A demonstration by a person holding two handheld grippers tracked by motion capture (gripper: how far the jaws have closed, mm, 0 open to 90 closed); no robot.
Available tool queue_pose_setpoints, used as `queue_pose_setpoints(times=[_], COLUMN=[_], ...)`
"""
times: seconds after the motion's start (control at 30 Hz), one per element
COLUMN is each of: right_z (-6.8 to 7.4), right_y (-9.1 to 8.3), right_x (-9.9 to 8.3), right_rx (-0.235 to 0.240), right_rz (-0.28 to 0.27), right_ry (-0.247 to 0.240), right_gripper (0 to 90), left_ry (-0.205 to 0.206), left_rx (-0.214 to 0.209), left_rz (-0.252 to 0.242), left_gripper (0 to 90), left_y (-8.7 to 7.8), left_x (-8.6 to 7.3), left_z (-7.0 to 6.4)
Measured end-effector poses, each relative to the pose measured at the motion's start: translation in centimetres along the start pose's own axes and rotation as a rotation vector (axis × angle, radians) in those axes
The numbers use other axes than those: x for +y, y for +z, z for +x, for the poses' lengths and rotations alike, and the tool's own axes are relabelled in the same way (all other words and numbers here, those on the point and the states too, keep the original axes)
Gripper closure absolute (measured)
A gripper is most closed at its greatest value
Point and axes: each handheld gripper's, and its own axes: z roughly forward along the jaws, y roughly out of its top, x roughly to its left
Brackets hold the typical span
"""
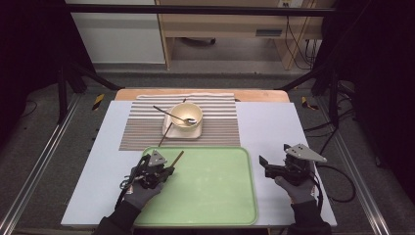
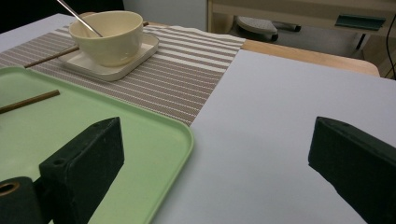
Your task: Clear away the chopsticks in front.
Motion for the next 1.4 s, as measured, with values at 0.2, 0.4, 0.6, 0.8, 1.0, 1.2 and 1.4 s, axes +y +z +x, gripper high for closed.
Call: queue_pose_setpoints(times=[0.2,0.4,0.6,0.8,1.0,1.2,1.4], right_z=[0.1,0.1,0.2,0.1,0.2,0.1,0.0], right_y=[0.2,0.1,0.1,0.1,0.1,0.1,0.1], right_x=[-0.1,-0.1,-0.1,-0.1,-0.1,-0.1,-0.1], right_rx=[0.001,-0.001,0.001,0.001,0.002,0.001,0.000], right_rz=[0.010,0.007,0.009,0.008,0.008,0.009,0.006], right_ry=[-0.003,-0.002,-0.005,-0.006,-0.006,-0.002,0.001], right_gripper=[3.7,3.8,3.8,3.8,3.8,3.8,3.8], left_ry=[0.013,0.007,-0.028,-0.045,-0.069,-0.081,-0.091], left_rx=[0.028,0.043,0.066,0.086,0.105,0.134,0.156], left_rz=[0.022,0.023,0.020,0.019,0.026,0.029,0.034], left_gripper=[89.6,89.6,89.5,89.6,89.6,89.6,89.6], left_y=[0.5,0.5,0.1,-0.4,-1.3,-2.0,-2.4], left_x=[-0.2,-0.4,-0.8,-1.3,-2.1,-2.6,-2.9], left_z=[0.3,0.3,1.1,1.7,2.3,2.8,3.2])
